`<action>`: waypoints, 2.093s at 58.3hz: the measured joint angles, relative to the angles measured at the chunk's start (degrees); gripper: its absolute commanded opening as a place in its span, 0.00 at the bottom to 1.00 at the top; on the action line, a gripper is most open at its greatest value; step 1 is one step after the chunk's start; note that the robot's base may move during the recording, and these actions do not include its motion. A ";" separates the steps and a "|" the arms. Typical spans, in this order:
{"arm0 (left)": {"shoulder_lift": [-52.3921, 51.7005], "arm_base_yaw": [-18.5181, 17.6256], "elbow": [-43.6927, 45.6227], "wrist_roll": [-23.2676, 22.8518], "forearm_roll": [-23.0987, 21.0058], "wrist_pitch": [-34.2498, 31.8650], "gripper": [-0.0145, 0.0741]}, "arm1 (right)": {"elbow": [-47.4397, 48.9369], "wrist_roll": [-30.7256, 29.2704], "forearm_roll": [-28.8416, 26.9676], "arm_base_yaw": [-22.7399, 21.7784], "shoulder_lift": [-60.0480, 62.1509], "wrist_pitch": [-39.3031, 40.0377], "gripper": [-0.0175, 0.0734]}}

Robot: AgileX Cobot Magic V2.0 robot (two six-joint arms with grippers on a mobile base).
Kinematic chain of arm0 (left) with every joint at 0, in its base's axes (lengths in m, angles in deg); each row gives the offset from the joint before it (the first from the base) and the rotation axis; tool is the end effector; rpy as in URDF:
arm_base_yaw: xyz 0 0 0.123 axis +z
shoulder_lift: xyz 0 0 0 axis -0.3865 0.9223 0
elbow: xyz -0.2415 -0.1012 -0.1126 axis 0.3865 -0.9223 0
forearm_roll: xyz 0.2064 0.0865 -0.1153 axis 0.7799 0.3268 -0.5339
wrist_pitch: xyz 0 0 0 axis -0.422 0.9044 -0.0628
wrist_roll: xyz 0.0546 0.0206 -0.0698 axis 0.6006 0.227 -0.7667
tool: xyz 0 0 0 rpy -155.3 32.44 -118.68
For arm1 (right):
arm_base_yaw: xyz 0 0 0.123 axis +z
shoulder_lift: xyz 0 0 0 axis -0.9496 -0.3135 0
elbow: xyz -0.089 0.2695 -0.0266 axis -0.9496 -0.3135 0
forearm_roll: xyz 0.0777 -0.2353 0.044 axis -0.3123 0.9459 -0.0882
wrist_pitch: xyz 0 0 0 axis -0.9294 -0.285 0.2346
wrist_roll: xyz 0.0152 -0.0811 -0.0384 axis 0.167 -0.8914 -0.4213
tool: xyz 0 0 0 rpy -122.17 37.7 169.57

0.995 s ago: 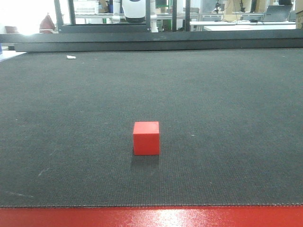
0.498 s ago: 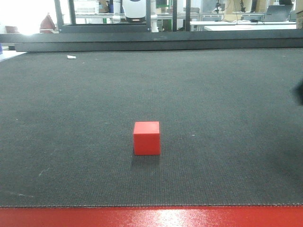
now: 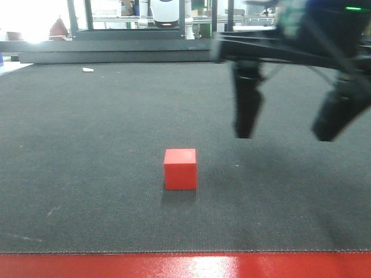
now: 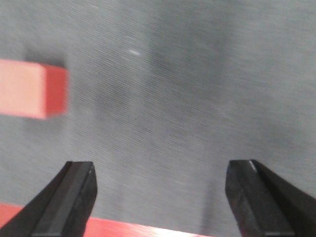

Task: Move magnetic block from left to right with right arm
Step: 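Lower the open right gripper down over the red cube, then close the right gripper on the red cube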

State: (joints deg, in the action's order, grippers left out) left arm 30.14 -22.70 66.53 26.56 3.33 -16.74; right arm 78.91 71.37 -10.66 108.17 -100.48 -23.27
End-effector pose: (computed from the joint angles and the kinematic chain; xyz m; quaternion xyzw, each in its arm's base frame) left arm 0.0564 0.0000 0.2018 -0.0126 0.6882 -0.0130 0.7253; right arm 0.2454 0.1764 0.2709 0.0085 0.9855 0.0840 0.1471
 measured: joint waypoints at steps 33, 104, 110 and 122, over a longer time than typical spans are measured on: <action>0.00 0.00 0.00 0.00 0.00 0.00 0.03 | 21.75 3.72 -0.98 6.52 -18.88 -7.28 0.89; 0.00 0.00 0.00 0.00 0.00 0.00 0.03 | 22.22 7.02 -2.25 7.21 -25.50 -4.93 0.62; 0.00 0.00 0.00 0.00 0.00 0.00 0.03 | 22.22 7.12 -2.15 7.21 -25.50 -4.93 0.62; 0.00 0.00 0.00 0.00 0.00 0.00 0.03 | 22.22 7.24 -2.15 7.21 -25.50 -5.05 0.62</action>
State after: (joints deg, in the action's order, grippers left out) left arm 30.14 -22.70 66.53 26.56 3.33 -16.74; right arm 101.13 78.61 -12.81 115.38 -125.98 -28.32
